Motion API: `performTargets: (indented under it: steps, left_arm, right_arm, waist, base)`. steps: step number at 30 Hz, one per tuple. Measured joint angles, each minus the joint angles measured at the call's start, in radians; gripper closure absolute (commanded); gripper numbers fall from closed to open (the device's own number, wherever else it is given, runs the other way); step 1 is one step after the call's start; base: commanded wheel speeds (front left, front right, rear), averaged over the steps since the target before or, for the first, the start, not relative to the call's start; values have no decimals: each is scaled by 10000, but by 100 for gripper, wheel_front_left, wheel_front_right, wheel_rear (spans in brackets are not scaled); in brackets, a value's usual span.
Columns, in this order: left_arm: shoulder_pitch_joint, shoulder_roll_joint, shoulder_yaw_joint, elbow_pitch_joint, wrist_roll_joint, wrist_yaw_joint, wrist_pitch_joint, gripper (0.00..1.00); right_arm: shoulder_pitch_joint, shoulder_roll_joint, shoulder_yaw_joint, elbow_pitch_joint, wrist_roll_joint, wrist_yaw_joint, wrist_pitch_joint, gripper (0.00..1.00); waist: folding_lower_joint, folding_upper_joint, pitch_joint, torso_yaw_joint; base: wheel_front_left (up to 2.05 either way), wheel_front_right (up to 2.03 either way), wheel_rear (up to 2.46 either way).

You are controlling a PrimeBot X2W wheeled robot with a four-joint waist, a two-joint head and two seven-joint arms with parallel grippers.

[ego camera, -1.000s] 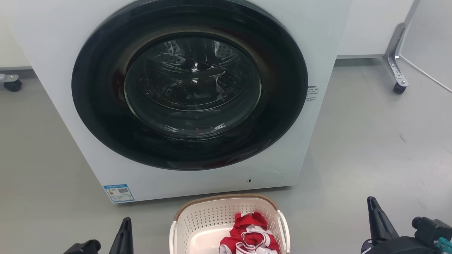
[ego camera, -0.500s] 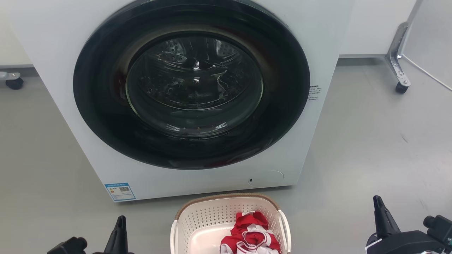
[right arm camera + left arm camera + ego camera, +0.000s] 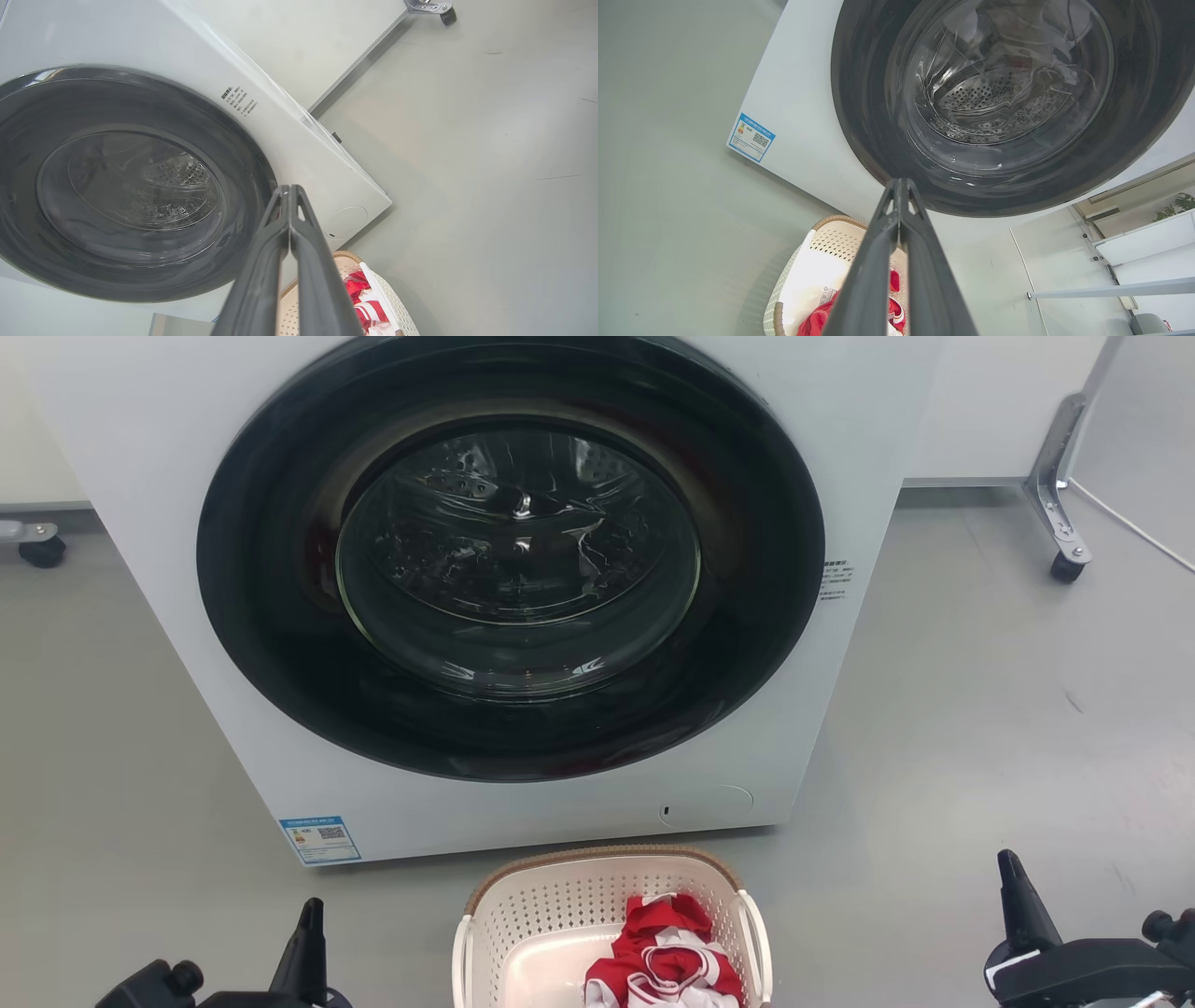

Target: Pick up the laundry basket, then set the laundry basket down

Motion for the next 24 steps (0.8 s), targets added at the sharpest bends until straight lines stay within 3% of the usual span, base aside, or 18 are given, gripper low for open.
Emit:
performTargets:
  steps: [24]
  left_arm:
    - [-407,-205,736,286,-3085,-623,709,100]
  right_arm:
    - [-191,625,-1200,244,2754,600,876,100]
  waist:
    - [0,0,64,89]
  base:
    - [0,0,0]
